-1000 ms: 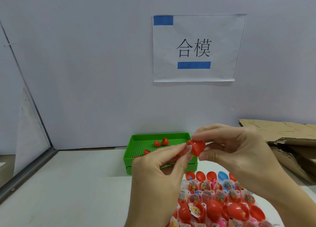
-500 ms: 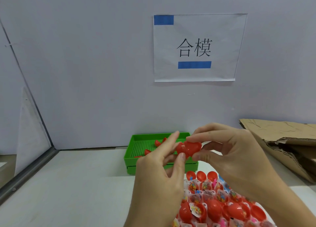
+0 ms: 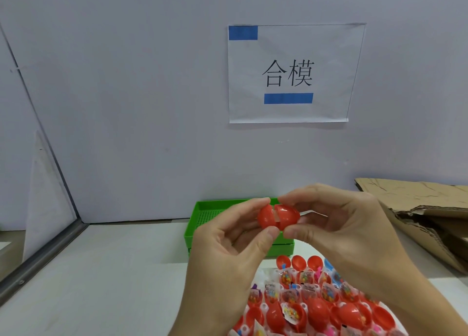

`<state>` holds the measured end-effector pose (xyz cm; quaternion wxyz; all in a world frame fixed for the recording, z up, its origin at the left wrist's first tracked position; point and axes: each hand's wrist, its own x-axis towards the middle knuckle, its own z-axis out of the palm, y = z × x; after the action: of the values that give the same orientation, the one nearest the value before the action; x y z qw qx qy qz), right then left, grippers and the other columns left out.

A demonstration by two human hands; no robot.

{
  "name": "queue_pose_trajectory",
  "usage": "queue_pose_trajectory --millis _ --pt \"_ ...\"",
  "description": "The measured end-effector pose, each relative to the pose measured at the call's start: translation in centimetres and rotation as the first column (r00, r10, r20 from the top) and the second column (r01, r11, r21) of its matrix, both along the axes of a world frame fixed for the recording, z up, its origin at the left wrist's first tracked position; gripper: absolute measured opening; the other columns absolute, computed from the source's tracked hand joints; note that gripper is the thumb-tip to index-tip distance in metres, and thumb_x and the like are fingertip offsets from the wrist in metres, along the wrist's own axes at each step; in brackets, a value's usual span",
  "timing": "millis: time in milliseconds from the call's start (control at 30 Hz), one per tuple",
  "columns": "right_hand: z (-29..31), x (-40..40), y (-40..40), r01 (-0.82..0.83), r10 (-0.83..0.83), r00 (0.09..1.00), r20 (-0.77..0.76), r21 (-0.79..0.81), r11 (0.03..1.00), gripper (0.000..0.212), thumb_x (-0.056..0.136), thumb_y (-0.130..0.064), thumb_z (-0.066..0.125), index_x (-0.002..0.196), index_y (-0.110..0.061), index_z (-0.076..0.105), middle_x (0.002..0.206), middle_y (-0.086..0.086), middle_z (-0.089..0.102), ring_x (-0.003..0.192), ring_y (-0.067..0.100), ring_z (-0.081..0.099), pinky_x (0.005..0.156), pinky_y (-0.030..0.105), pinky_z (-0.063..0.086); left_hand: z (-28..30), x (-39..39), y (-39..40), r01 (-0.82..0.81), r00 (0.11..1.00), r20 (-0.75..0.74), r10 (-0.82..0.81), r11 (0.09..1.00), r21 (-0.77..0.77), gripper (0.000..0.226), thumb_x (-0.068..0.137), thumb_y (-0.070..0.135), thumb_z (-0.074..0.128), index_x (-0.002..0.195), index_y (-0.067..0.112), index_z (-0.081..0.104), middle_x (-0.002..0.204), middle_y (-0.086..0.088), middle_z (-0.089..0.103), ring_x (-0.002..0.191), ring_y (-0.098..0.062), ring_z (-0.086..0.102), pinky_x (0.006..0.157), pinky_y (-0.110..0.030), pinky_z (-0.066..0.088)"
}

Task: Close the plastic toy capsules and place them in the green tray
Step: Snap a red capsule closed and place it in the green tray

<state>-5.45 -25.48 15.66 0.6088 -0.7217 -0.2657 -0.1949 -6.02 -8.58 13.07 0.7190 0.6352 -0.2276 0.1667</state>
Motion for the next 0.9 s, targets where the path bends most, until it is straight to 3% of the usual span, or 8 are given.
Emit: queue_pose_trajectory --millis 133,333,467,567,700,900 --pt "0.07 -0.15 0.00 0.001 -0.001 1.000 -0.015 0.005 1.000 0.031 0.061 -0.016 0.078 0.093 -0.019 0.076 0.087 0.002 0.078 0.083 0.024 0.075 0.078 0.037 0.061 -0.01 -0.12 0.13 0.048 0.998 0.036 -0.048 0.999 0.001 0.038 0.074 0.013 0.070 0.111 0.017 0.072 0.098 0.000 0.077 0.096 -0.013 0.073 0.083 -0.015 0.054" --pt "-0.33 0.09 -0.03 -0.001 0.001 0.999 -0.040 0.011 1.000 0.033 0.068 0.006 0.081 0.092 -0.015 0.079 0.085 0.010 0.077 0.079 0.030 0.074 0.069 0.056 0.060 0.06 -0.15 0.23 0.033 0.998 0.052 -0.035 0.999 0.030 0.038 0.073 0.014 0.070 0.110 0.021 0.073 0.100 -0.004 0.076 0.095 -0.017 0.073 0.084 -0.017 0.054" --pt "-0.39 0.06 0.01 -0.025 0.026 0.999 -0.024 0.027 0.999 0.032 0.066 -0.002 0.081 0.094 -0.017 0.079 0.089 0.010 0.076 0.081 0.032 0.073 0.065 0.059 0.059 0.05 -0.03 0.32 0.033 0.998 0.055 -0.035 0.999 0.027 0.037 0.073 0.012 0.071 0.108 0.021 0.075 0.101 -0.006 0.076 0.096 -0.021 0.073 0.085 -0.019 0.055" --pt "-0.46 0.16 0.15 -0.020 0.020 1.000 -0.013 0.034 0.999 0.035 0.066 0.005 0.081 0.093 -0.018 0.080 0.091 0.009 0.076 0.083 0.030 0.074 0.066 0.057 0.060 0.11 0.06 0.49 0.036 0.997 0.063 -0.037 0.999 0.015 0.036 0.072 0.011 0.073 0.106 0.021 0.077 0.102 -0.007 0.076 0.096 -0.022 0.073 0.086 -0.020 0.055" --pt "-0.36 0.11 0.28 -0.034 0.033 0.999 0.024 0.044 0.998 0.032 0.060 -0.007 0.079 0.089 -0.020 0.080 0.092 0.007 0.075 0.083 0.027 0.074 0.075 0.041 0.062 0.01 0.15 0.73 0.036 0.996 0.080 -0.038 0.999 0.028 0.038 0.071 0.008 0.074 0.107 0.022 0.076 0.103 -0.006 0.075 0.097 -0.023 0.073 0.087 -0.024 0.056" --pt "-0.42 0.20 0.15 -0.008 0.007 0.999 0.031 0.015 1.000 0.035 0.065 0.008 0.080 0.087 -0.019 0.081 0.089 0.006 0.076 0.083 0.024 0.074 0.076 0.043 0.062 -0.13 0.12 0.88 -0.007 0.991 0.135 -0.006 0.995 0.099 0.043 0.073 0.010 0.074 0.113 0.026 0.073 0.107 0.000 0.074 0.100 -0.024 0.071 0.088 -0.025 0.056"
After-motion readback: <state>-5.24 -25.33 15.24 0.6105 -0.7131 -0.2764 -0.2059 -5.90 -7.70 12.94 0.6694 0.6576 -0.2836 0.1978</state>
